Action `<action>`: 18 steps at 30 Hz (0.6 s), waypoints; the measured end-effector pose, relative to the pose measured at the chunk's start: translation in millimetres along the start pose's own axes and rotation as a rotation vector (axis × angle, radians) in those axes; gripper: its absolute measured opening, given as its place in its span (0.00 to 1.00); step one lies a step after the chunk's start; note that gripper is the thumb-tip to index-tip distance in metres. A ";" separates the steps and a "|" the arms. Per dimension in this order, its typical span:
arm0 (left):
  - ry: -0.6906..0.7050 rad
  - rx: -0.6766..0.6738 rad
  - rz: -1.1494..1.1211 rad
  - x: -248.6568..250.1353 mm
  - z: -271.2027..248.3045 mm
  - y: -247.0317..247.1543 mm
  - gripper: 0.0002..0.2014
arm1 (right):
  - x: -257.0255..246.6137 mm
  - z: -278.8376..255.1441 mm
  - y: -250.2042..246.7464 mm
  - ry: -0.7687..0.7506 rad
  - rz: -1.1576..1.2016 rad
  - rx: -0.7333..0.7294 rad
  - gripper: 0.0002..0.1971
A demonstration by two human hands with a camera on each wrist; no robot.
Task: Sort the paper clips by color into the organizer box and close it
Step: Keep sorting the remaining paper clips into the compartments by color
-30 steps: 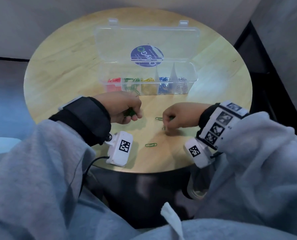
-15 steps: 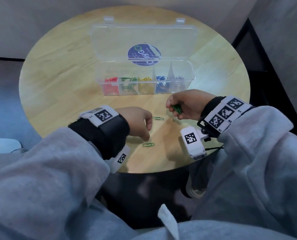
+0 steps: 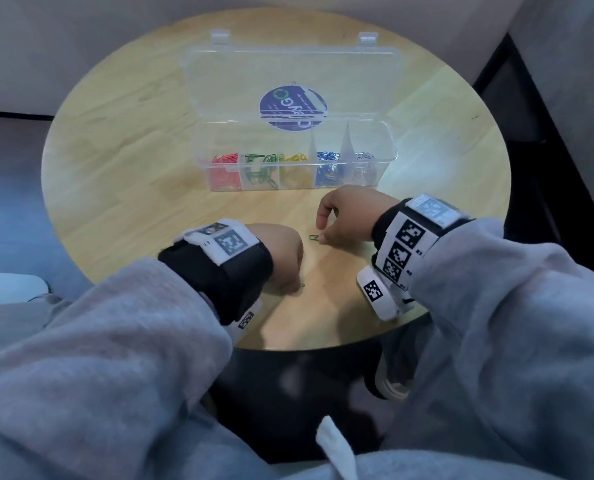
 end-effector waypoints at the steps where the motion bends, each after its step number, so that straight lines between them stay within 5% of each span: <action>1: 0.007 0.016 -0.046 -4.3 -1.1 -4.6 0.02 | -0.9 -0.1 -0.1 0.002 -0.013 0.001 0.06; 9: 0.077 0.057 -0.864 -37.9 -7.1 -35.8 0.09 | -3.1 -3.2 0.9 -0.019 -0.069 -0.119 0.03; 14: 0.124 0.103 -1.200 -51.0 -14.8 -45.1 0.11 | 3.3 -9.9 -15.2 -0.011 0.364 -0.210 0.09; 18: 0.098 0.276 -1.330 -64.4 -20.5 -58.3 0.11 | -3.3 -12.0 -23.2 -0.059 0.814 -0.204 0.11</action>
Point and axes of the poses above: each hand's wrist, its own z-axis towards the middle knuckle, its own y-axis out of the palm, x = y × z, the point moved 2 cm from there along z, towards the middle knuckle, and after that the axes turned 9 degrees about -x, right-handed, at the moved point
